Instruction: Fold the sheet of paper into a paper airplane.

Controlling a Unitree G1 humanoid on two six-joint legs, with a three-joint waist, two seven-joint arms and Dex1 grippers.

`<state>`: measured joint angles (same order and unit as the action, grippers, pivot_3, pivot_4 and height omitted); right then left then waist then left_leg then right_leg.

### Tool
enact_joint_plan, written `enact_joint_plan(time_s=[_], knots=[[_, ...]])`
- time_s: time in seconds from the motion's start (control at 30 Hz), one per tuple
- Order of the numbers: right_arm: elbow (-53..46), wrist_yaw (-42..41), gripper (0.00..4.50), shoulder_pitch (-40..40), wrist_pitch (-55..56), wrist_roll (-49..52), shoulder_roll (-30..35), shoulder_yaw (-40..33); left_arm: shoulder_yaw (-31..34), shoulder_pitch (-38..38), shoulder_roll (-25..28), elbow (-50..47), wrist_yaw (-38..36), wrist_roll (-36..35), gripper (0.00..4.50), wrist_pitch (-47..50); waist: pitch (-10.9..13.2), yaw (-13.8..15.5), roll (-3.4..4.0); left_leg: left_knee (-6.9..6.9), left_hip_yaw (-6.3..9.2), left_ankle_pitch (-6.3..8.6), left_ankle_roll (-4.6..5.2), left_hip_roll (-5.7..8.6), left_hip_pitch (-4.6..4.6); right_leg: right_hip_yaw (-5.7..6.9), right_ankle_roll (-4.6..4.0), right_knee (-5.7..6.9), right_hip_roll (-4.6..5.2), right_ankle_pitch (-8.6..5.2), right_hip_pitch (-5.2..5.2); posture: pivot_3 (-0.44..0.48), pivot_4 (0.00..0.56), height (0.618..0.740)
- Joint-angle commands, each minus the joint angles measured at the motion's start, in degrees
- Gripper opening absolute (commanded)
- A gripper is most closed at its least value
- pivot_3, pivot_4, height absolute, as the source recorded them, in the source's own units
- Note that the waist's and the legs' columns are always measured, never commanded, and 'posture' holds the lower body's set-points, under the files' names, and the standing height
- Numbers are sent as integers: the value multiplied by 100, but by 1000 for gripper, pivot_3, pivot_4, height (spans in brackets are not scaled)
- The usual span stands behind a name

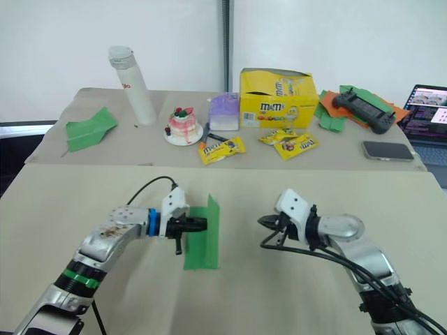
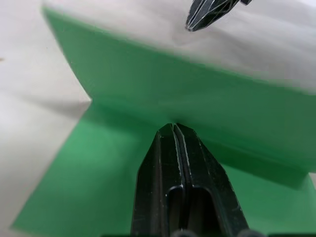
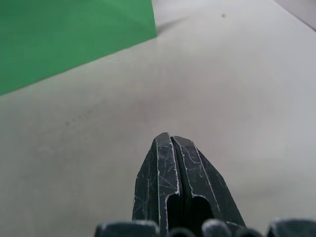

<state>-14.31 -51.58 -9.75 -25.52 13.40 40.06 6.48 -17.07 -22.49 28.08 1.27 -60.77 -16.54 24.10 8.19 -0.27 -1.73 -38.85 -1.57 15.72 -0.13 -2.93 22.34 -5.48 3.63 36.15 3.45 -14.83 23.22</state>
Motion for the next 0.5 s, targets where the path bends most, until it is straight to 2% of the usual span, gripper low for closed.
enact_joint_plan(time_s=[0.03, 0.27, 0.5], knots=[[-415, 248, 0, 249, -161, -41, 106, -229, -362, -260, -322, 347, -52, 278, 22, -174, 0, 43, 0, -2, 0, 0, 0, 1, 0, 0, 1, 0, 0, 0, -3, 0, 150, 740], [-757, 598, 0, 423, -713, -53, -32, -59, -580, -397, -631, 760, -25, 535, 22, -192, -2, 49, 2, -9, 1, -1, 1, 3, -5, -4, 1, 5, 0, 1, -8, 0, 150, 740], [-672, 871, 0, 335, -944, -116, -54, -162, -584, -342, -720, 736, -9, 590, 22, -146, -2, 85, 3, -12, 3, 0, 1, 4, -5, -3, 2, 4, 0, 1, -12, 0, 150, 740]])
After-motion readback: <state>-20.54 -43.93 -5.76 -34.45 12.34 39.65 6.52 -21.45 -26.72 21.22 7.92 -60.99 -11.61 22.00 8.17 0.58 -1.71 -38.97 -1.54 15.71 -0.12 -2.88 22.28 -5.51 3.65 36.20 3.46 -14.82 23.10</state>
